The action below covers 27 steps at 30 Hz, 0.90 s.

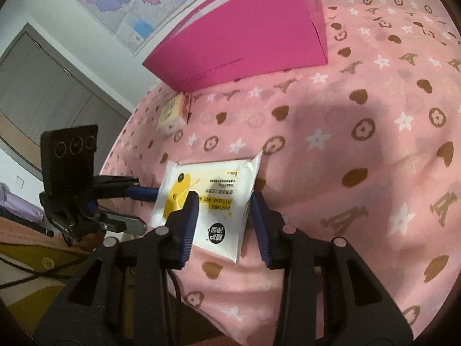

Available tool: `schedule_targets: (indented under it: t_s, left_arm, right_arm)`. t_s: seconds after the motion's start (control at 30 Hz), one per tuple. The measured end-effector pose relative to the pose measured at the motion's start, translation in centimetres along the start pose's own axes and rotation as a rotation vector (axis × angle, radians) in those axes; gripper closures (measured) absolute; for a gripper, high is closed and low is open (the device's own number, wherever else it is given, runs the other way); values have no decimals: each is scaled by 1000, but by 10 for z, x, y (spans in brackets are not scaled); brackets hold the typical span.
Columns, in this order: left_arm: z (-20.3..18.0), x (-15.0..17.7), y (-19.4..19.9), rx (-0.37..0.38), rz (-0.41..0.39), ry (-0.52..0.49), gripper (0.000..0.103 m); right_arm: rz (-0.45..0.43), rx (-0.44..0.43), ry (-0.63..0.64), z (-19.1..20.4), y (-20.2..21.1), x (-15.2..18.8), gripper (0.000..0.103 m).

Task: Organize soft objects
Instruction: 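Grasp the remaining white and yellow wipes packet with the right gripper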

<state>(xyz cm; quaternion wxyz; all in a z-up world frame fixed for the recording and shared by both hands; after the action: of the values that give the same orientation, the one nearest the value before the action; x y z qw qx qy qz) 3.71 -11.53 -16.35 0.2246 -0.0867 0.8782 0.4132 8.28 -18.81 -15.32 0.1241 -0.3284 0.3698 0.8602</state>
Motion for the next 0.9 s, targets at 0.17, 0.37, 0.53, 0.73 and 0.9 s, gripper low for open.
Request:
schedule_targets:
  t_s: [0.17, 0.37, 0.53, 0.73, 0.9]
  left_arm:
    - [11, -9, 4, -25, -35, 31, 44]
    - [17, -20, 4, -46, -57, 44, 44]
    - [22, -24, 7, -62, -74, 63, 44]
    - [25, -29, 15, -77, -94, 73, 44]
    - [21, -39, 25, -89, -119, 51, 44]
  right_arm:
    - [-24, -3, -3, -1, -2, -9, 65]
    - [-62, -11, -7, 0, -1, -22, 66]
    - [-76, 5, -1, 1, -4, -30, 73]
    - [-93, 7, 11, 4, -3, -39, 78]
    - [-121, 13, 31, 11, 1, -54, 78]
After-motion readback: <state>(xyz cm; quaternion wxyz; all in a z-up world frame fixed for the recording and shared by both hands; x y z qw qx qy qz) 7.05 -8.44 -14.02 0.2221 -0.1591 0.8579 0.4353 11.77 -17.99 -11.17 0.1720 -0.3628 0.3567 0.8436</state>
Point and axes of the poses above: each gripper's, at about its wrist camera, not at the fingertips, and y roughly against the way its jaws point, z to its left, x to its underside, the point moved 10 cm from there along -y, roughly the way its jaws point, and after that the axes turned 1 degree about -z, right-handed, at the moved point
